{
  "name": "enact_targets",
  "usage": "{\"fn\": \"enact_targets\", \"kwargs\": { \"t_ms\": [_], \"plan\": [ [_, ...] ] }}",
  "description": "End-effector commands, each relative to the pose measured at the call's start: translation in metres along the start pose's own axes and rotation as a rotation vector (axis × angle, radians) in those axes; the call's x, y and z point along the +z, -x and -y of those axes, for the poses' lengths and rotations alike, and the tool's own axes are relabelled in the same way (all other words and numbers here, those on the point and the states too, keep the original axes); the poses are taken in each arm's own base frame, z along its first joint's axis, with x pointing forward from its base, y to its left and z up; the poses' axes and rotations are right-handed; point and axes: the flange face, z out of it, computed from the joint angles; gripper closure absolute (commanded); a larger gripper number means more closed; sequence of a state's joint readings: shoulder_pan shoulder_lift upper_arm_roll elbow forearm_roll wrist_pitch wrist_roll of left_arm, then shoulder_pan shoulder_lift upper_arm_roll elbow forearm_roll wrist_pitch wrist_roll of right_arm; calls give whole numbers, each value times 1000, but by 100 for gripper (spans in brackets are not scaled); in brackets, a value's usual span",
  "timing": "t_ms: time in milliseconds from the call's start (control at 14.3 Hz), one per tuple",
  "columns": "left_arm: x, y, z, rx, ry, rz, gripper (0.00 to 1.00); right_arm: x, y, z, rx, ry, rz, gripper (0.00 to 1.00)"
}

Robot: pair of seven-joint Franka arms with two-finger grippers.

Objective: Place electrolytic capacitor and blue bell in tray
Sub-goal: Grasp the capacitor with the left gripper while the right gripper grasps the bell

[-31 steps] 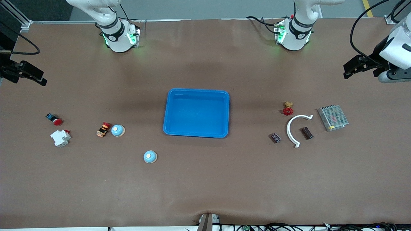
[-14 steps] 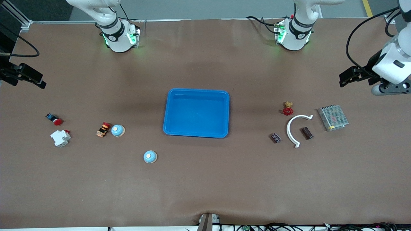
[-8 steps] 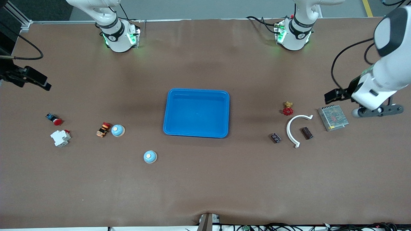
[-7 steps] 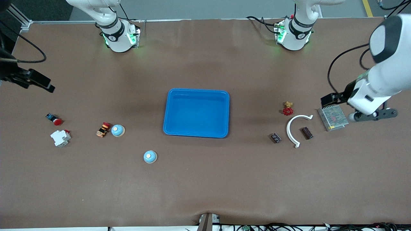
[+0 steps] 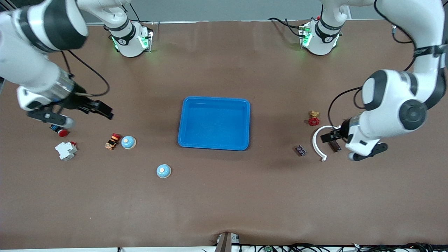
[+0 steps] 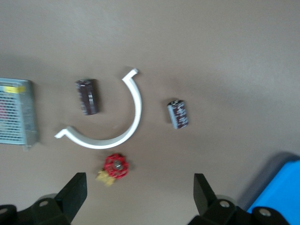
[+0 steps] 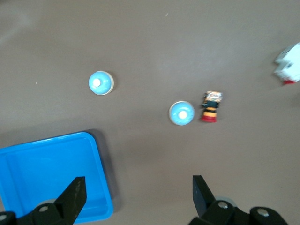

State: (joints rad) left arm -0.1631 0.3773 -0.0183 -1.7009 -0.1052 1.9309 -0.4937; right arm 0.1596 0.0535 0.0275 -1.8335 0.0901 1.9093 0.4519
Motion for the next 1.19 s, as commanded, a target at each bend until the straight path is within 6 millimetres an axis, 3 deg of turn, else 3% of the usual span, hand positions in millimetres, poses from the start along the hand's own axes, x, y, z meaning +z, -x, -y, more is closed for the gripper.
{"fn": "enact_targets", "kwargs": {
  "t_ms": [0, 279, 489, 699, 908, 1118],
  "plan": [
    [42, -3, -9, -31, 11, -7, 0, 62, -17, 26, 57, 7, 19, 0],
    [106, 6, -35, -125, -5, -9, 16, 165, -38, 96, 132, 23, 16, 0],
    [136, 0, -38, -163, -1, -20, 20, 213, -70, 114, 136, 35, 32, 0],
    [159, 1, -47, -210, 3, -33, 21, 244, -88, 118, 142, 38, 32, 0],
    [177, -4, -50, -238, 10, -53, 25, 263, -101, 117, 138, 50, 27, 0],
    [190, -9, -50, -239, 21, -70, 45, 283, -103, 122, 138, 56, 31, 0]
  ]
}}
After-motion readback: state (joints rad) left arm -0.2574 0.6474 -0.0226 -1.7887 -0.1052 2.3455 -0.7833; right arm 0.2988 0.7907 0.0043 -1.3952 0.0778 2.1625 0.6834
